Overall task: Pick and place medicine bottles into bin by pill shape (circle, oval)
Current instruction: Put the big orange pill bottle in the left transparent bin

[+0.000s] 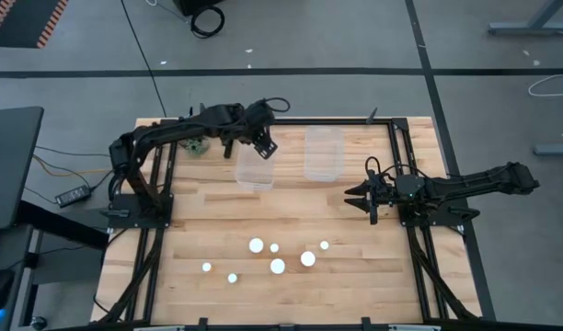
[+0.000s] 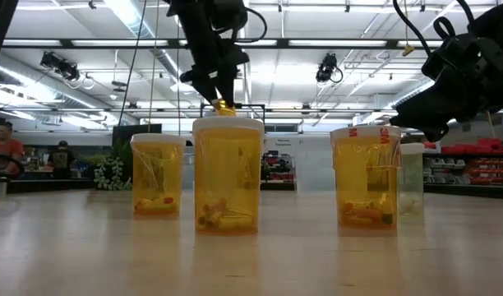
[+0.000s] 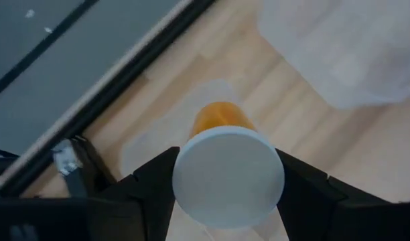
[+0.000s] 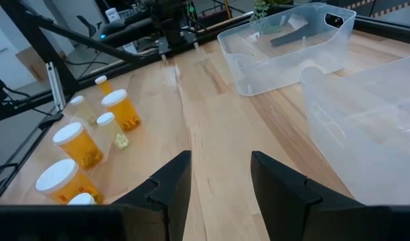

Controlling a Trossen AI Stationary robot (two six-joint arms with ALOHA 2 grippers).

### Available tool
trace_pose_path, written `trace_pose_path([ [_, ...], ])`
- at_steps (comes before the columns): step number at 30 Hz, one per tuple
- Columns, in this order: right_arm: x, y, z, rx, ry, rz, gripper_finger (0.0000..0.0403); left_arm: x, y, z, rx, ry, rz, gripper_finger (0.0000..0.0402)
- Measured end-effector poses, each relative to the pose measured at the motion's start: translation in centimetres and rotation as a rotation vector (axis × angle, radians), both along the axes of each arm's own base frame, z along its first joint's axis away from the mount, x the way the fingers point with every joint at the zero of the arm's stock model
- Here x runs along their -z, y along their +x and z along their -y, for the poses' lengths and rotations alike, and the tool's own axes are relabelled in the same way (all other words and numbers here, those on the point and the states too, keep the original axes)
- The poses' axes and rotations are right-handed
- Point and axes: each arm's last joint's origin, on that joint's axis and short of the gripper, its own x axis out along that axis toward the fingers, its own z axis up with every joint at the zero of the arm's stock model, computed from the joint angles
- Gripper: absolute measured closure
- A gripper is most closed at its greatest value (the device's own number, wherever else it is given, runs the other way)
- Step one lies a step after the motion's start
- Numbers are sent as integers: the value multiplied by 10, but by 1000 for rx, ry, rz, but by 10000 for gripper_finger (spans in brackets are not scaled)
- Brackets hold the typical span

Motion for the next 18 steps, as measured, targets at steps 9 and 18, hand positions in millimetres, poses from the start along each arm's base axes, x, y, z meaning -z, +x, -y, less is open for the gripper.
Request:
trace_pose_path([
  [9, 0, 0, 0, 0, 0, -2, 242, 23, 4, -23, -33, -20, -47, 185],
  [18, 1, 0, 0, 0, -1, -10, 242, 55, 15, -28, -14, -101, -115, 177],
])
